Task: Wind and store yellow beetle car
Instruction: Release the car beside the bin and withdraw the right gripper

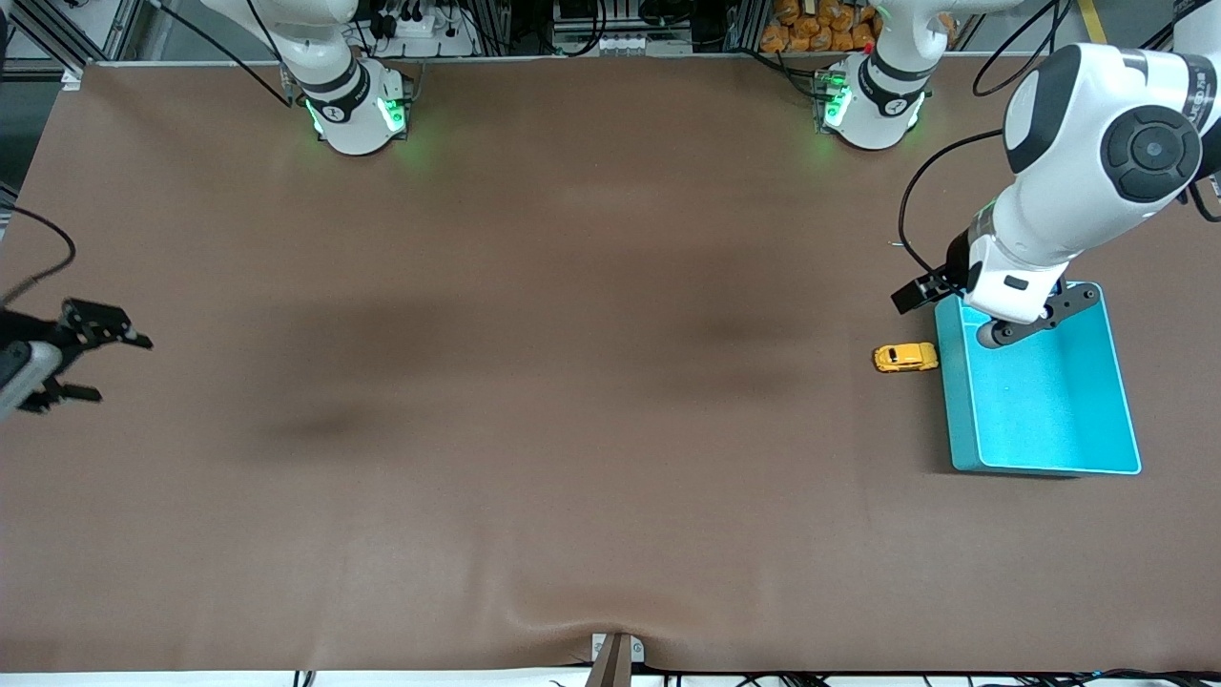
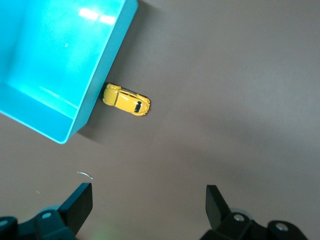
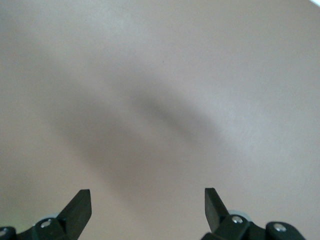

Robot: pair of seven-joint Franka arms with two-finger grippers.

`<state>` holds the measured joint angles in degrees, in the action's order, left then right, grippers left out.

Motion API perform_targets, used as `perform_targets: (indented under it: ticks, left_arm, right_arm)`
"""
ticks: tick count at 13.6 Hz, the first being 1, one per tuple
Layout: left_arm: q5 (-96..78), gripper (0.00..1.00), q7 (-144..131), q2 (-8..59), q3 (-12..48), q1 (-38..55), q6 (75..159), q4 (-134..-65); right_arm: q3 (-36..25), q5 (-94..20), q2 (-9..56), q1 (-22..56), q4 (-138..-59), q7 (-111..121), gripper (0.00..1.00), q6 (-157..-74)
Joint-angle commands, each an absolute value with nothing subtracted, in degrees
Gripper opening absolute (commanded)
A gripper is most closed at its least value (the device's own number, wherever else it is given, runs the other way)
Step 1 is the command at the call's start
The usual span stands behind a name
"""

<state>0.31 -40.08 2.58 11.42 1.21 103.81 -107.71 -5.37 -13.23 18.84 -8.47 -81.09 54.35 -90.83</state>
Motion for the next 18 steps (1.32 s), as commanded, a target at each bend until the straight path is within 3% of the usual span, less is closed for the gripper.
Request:
perform_targets:
  ticks: [1,6,9,14,18]
  left_arm:
    - [-0.97,1.0,-45.42,1.32,11.6,0.18,106.17,-111.0]
    - [-4.92,1.0,-61.77,2.28,11.6,-2.37,111.52,-115.13]
    - [-4.83,1.0,-69.06,2.11,11.43,-3.16,114.86,-119.08]
    - [-4.31,1.0,-74.26,0.01,11.51,-3.6,125.31,-129.44]
    - [-4.31,1.0,-76.9,-0.26,11.51,-5.89,132.34,-135.34]
  right_arm:
    - [-5.01,-10.64,17.76,-6.34,-76.3,44.77,1.0,-82.74]
    - [-4.75,-8.37,8.98,-3.71,-76.37,26.3,1.0,-80.77]
    - [-4.75,-6.94,7.04,-2.46,-76.99,17.34,1.0,-80.77]
    - [-4.66,-5.63,2.48,-0.36,-83.92,8.19,1.0,-84.1]
    - [-4.31,-4.14,-4.92,1.32,-95.09,7.3,1.0,-91.58]
